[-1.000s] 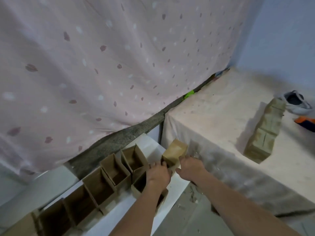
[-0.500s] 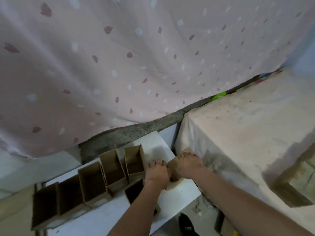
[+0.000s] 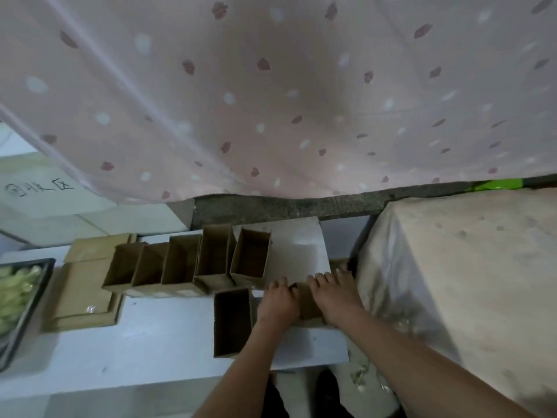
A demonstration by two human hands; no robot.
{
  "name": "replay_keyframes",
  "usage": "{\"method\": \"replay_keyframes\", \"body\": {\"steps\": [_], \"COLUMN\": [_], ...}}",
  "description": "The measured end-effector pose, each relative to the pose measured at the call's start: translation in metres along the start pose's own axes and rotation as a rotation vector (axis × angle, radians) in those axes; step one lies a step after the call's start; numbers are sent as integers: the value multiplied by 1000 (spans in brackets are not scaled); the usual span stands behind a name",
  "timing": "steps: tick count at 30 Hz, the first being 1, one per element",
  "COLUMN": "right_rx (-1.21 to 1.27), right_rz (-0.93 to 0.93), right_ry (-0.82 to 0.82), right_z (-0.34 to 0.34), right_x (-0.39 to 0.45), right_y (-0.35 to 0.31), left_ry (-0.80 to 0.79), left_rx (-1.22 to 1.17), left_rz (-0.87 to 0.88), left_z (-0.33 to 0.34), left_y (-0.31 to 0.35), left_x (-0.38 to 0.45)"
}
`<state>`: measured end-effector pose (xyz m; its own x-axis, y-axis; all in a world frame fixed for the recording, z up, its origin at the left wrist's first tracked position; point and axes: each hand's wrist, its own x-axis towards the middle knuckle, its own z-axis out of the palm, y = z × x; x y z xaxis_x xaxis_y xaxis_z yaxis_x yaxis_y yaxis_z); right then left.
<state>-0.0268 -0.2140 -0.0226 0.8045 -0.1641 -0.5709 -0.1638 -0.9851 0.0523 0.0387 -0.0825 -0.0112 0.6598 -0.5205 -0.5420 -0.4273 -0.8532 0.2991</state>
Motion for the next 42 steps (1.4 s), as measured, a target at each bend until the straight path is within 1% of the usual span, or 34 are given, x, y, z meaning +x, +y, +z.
{"method": "replay_keyframes", "body": {"steps": [2,4,6,8,10,12,13,15,16,17,18,21,23,24,27,31,34,35,37,39,40,42], "right_rx": [44,137,247,383,537,693,751,799,818,876,988,1344,1432,1435,1359,1206,1051,1010,943,853,797,680], "right_rz": [20,69,155,239,243,192,167,123,95,65,45,124,215,241,297,341,345,339,343,312,281,209], "right_ry": [70,105,177,323,453,524,535,510,473,419,357,174,79,62,44,84,94,94,91,87,98,142], "right_z": [2,1,3,8,19,32,38,48,52,53,51,42,39,38,38,36,35,34,30,26,22,12], "right_x": [1,3,2,0,-4,-9,-13,-19,-21,-22,-23,-27,-29,-29,-24,-18,-15,-13,-13,-12,-11,-10], "right_y": [5,13,22,29,31,27,24,18,16,15,15,20,22,23,25,26,29,31,33,34,34,34], "left_ry": [39,118,144,99,27,-49,-66,-45,-16,17,40,-5,-39,-46,-24,10,31,15,-67,-77,-24,135], "left_rx": [-116,-362,-575,-793,-1068,-1250,-1273,-1214,-1132,-1033,-954,-839,-807,-794,-761,-677,-728,-763,-830,-864,-867,-765], "left_rz": [-88,-202,-294,-394,-484,-489,-469,-430,-413,-394,-373,-320,-307,-305,-288,-247,-260,-272,-292,-238,-192,-162], "left_z": [5,6,4,-2,-12,-19,-18,-10,-3,3,9,25,36,39,43,46,47,47,47,44,41,32], "left_y": [0,-1,2,12,25,33,36,39,40,40,38,28,22,20,18,14,8,6,4,2,2,1], "left_x": [0,1,3,2,3,4,5,6,7,7,7,2,-3,-5,-6,-6,-7,-6,-8,-8,-8,-3]}}
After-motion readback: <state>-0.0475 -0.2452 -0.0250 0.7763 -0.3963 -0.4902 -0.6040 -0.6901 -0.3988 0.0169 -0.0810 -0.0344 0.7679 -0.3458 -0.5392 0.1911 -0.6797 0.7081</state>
